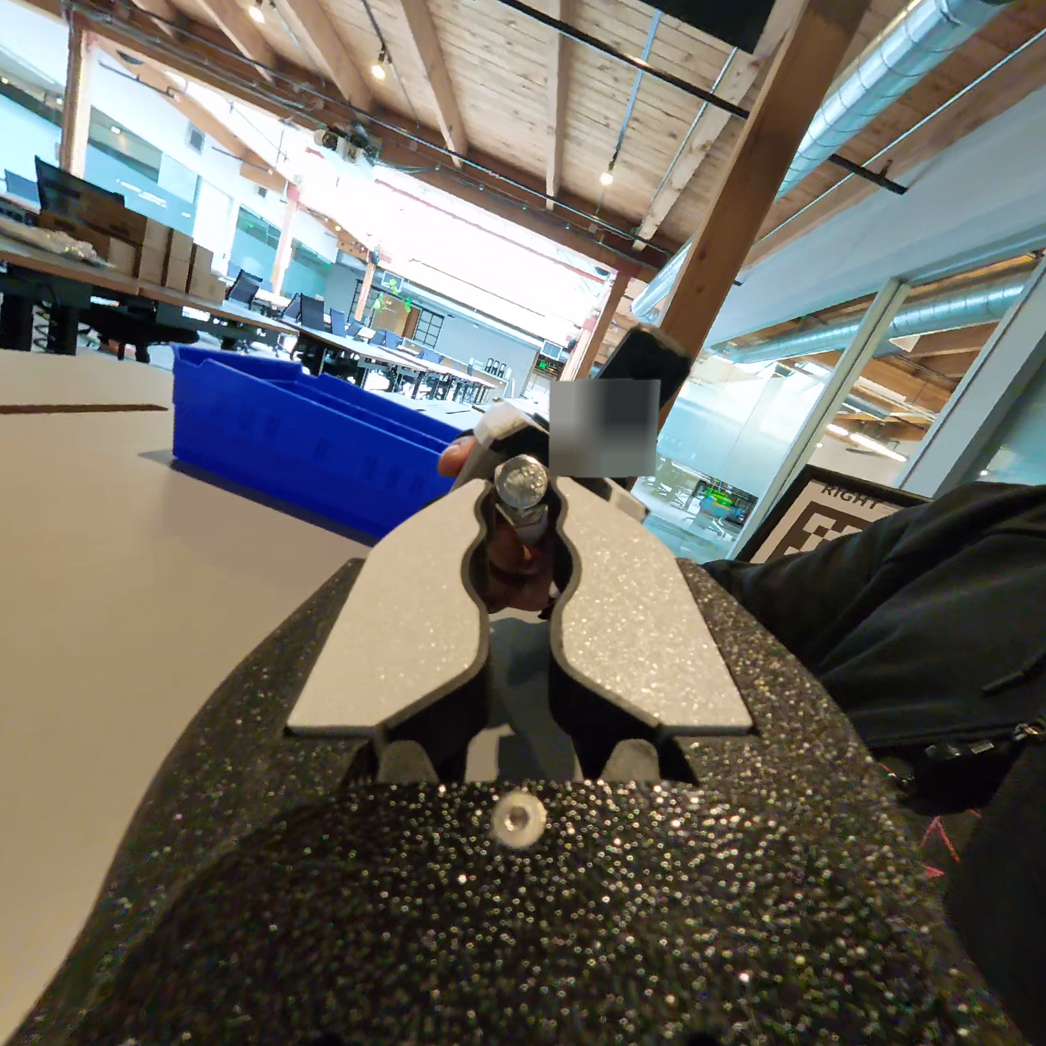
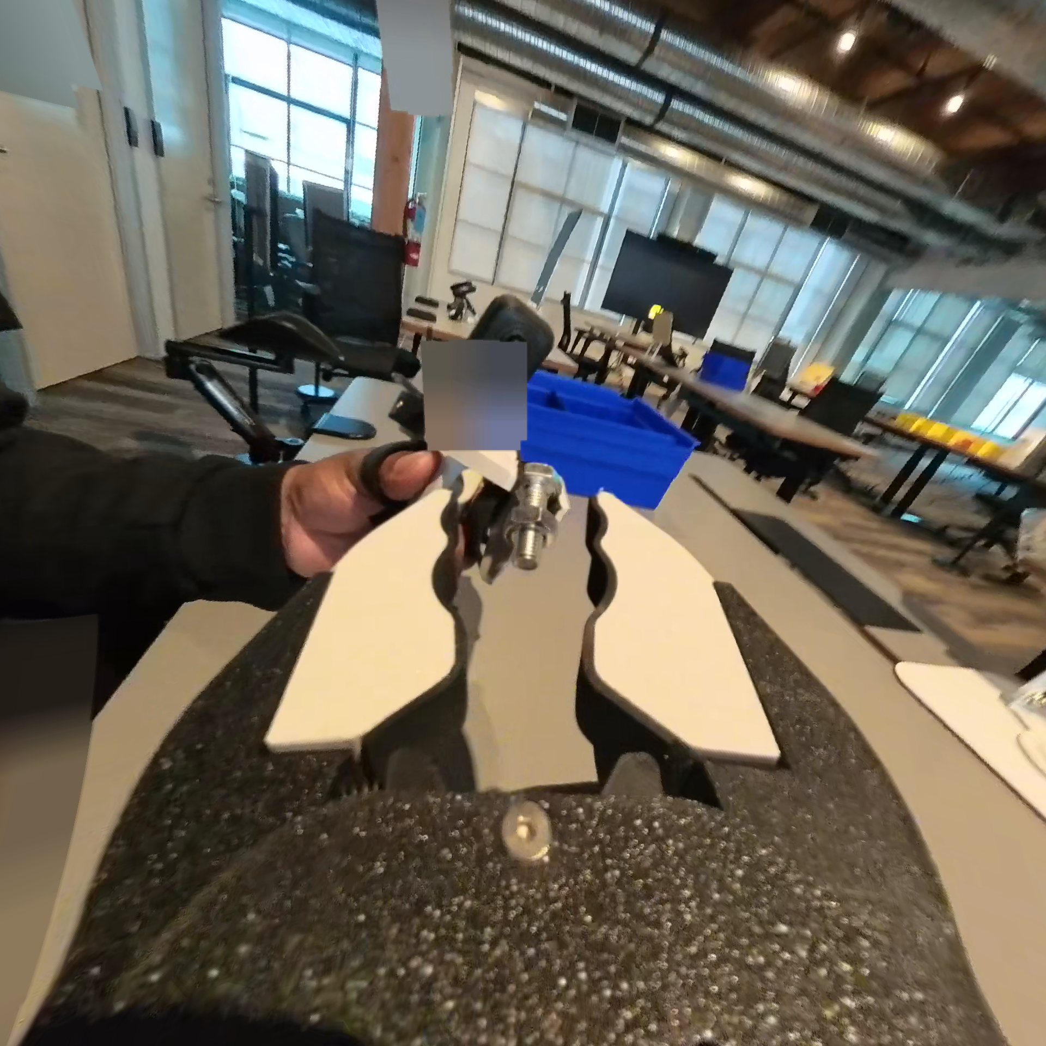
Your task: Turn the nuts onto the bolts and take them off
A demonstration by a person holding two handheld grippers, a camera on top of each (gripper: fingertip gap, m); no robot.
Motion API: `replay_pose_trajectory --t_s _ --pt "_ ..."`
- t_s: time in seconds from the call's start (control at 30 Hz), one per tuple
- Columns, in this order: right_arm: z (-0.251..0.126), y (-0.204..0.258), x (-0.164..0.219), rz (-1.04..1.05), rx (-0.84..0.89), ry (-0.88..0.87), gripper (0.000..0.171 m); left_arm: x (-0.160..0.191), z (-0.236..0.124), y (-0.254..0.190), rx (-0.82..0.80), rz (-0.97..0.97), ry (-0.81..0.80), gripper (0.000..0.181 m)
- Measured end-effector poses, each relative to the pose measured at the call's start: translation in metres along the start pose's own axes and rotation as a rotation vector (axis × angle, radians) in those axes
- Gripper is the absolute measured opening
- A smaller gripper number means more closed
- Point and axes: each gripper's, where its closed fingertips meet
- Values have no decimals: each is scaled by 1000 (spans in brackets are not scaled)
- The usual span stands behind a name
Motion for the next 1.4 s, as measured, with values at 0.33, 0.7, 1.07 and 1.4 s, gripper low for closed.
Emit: replay_pose_trajectory --t_s 0.33,0.7,1.07,1.4 --pt "4 0 0 -131 128 20 19 -3 1 -8 38 18 -20 17" --pt "-1 3 -2 538 -411 -117 22 -1 3 -9 20 53 4 17" --pt "2 -14 3 -270 309 107 40 -6 -6 0 82 -92 -79 16" --pt "10 -6 13 -166 199 143 19 0 -3 4 65 -118 -42 16"
Point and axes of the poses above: each gripper's, where its closed fingertips meet, z out along the fingers, x out of its underside, y = z × x across the jaws, and after that the axes turned 12 degrees about y, right-handed
